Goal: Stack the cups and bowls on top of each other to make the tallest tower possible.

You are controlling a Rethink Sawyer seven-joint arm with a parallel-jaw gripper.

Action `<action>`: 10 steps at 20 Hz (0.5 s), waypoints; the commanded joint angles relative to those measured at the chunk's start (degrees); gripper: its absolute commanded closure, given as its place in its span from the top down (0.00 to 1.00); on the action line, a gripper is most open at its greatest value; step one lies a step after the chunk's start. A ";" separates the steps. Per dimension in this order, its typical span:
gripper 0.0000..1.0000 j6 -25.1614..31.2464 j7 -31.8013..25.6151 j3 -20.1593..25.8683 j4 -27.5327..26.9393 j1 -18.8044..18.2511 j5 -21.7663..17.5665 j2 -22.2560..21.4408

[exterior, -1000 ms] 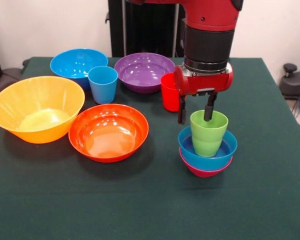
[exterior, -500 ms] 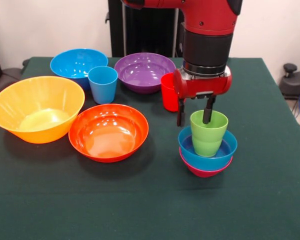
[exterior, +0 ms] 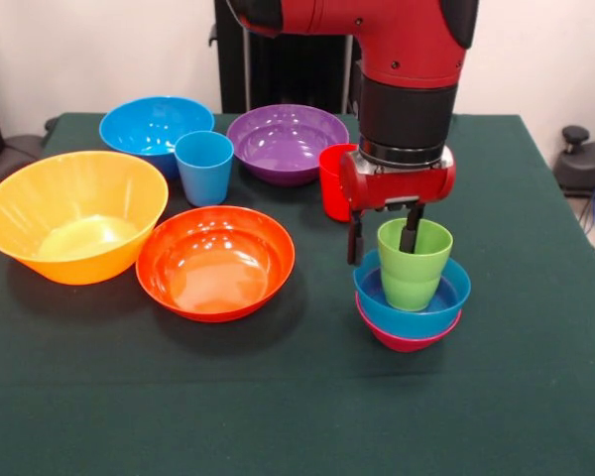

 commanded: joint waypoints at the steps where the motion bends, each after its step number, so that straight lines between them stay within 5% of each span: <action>1: 1.00 -3.29 0.13 0.09 -3.68 2.04 -5.86 4.30; 10: 1.00 -3.15 0.19 0.01 -3.24 2.22 -4.78 2.80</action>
